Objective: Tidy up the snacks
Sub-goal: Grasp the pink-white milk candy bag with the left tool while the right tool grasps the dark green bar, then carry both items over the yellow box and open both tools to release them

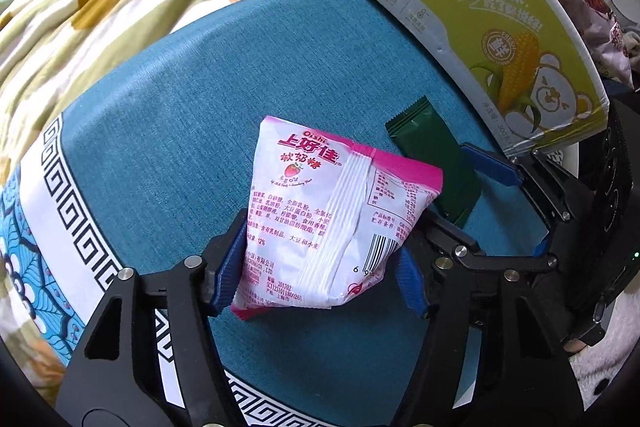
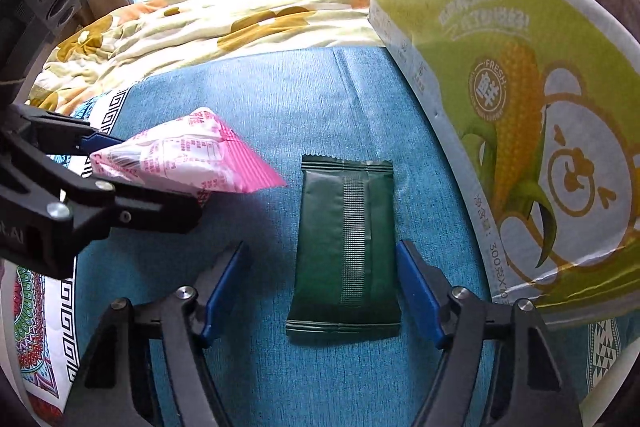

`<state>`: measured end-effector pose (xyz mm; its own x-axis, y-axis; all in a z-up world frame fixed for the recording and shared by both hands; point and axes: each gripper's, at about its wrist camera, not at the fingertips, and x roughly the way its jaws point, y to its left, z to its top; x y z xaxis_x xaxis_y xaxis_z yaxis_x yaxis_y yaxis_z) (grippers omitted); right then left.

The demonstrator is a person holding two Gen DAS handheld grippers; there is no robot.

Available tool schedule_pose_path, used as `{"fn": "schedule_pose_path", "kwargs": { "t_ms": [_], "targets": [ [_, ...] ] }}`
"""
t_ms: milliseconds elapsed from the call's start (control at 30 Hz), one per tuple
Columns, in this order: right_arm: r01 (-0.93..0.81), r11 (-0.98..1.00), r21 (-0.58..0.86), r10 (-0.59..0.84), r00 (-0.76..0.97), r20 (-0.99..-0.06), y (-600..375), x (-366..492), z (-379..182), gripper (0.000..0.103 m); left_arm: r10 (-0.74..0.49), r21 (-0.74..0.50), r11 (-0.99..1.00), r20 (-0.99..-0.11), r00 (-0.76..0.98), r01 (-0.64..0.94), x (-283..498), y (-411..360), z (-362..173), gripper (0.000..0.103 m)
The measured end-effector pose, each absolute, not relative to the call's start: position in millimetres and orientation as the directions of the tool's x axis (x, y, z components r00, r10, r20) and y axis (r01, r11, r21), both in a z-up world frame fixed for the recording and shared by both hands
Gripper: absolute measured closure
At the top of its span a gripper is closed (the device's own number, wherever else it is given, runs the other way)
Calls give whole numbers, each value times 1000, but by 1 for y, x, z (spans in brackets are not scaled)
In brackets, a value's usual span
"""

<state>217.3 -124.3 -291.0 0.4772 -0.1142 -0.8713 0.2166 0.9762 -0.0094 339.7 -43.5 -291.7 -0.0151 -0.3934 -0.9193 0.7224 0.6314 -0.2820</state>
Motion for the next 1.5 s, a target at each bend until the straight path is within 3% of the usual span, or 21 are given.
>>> {"fn": "schedule_pose_path", "kwargs": {
  "t_ms": [67,167,200,500,867,1233,1500],
  "targets": [
    [217,976,-12,-117,481,-869,-124,221,-291,41,-392,-260,635,-920,13,727,339,-43,-290,51],
    [205,979,-6,-108,490,-865,-124,221,-289,62,-390,-228,629,-920,49,743,334,-43,-287,57],
    [204,979,-12,-112,487,-866,-123,222,-289,62,-388,-219,630,-920,58,745,333,-43,-286,58],
    [205,978,23,-91,532,-842,-126,212,-265,63,-427,-215,693,-891,152,688,315,-16,-238,59],
    [152,982,111,-14,646,-763,-129,179,-149,63,-472,-240,790,-826,308,565,292,11,-124,59],
    [121,982,144,2,757,-654,-219,143,-55,63,-547,-266,781,-728,413,566,272,-105,-46,59],
    [52,990,133,52,738,-673,-322,139,-44,63,-506,-293,828,-758,411,478,284,-217,-63,58]
  ]
}}
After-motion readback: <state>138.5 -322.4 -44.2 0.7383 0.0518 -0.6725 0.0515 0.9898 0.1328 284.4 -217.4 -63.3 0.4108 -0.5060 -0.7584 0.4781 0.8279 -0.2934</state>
